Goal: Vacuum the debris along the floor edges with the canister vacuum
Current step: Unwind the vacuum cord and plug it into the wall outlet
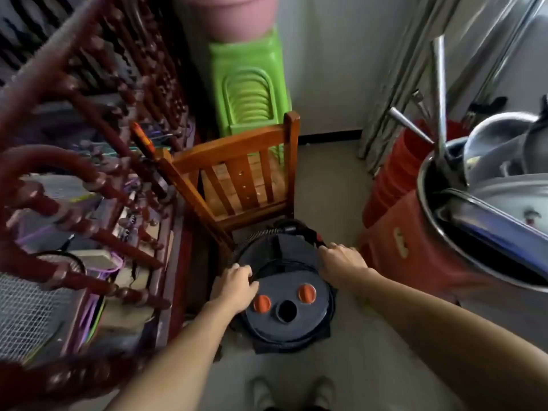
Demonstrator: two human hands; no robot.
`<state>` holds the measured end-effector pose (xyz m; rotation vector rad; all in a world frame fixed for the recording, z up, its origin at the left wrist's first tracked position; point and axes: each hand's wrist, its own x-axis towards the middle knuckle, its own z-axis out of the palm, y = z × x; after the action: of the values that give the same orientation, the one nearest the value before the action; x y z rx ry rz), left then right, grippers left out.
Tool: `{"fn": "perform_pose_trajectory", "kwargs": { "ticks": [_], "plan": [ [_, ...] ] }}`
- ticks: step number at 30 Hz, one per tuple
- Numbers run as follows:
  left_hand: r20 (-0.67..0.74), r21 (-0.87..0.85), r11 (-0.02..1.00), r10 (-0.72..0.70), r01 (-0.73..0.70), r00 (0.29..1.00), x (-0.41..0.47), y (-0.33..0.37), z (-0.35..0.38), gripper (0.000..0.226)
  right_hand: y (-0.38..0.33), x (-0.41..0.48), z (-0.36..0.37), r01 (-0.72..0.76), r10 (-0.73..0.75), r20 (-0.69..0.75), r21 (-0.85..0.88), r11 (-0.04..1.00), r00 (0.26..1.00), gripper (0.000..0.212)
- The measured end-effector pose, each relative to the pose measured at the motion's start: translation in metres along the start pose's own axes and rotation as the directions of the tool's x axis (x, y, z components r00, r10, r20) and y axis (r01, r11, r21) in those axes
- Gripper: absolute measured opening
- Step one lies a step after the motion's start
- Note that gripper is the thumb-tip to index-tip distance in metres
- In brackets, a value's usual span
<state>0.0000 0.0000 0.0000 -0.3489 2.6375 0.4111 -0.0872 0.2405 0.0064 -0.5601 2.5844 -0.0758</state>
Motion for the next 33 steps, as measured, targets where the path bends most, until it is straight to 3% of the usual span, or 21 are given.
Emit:
{"fn": "perform_pose_trajectory", "kwargs": {
  "ticks": [6, 8, 12, 15, 20, 24, 33],
  "plan": [
    [-0.150, 0.007, 0.994, -0.106, 0.109, 0.983, 0.041, -0.021, 0.077, 0.047, -0.006, 0.052, 0.076, -0.037, 0.032, 0.088, 0.057, 0.998, 0.996, 0.038],
    [-0.215, -0.029, 0.992, -0.123, 0.120, 0.969, 0.057, -0.027, 0.101, 0.051, -0.010, 0.071, 0.102, -0.031, 0.029, 0.027, 0.071, 0.997, 0.999, 0.048],
    [-0.203, -0.158, 0.979, -0.161, 0.130, 0.966, 0.081, -0.028, 0.146, 0.057, -0.025, 0.101, 0.147, -0.031, 0.035, -0.017, 0.194, 0.980, 0.999, 0.067],
    [-0.248, -0.234, 0.961, -0.205, 0.146, 0.947, 0.092, -0.027, 0.169, 0.052, -0.029, 0.113, 0.170, -0.084, 0.107, -0.091, 0.225, 0.971, 0.990, 0.070],
    [-0.450, -0.257, 0.966, -0.124, 0.005, 0.884, 0.102, -0.039, 0.183, 0.043, -0.027, 0.121, 0.182, -0.032, 0.075, -0.300, 0.145, 0.989, 0.951, 0.059],
    [-0.510, -0.238, 0.963, -0.011, -0.129, 0.860, 0.114, -0.057, 0.185, 0.037, -0.027, 0.123, 0.188, -0.011, 0.077, -0.407, 0.161, 0.987, 0.910, 0.058],
    [-0.527, -0.260, 0.952, 0.001, -0.162, 0.850, 0.109, -0.056, 0.192, 0.039, -0.034, 0.112, 0.202, -0.095, 0.176, -0.430, 0.203, 0.975, 0.886, 0.054]
  ]
}}
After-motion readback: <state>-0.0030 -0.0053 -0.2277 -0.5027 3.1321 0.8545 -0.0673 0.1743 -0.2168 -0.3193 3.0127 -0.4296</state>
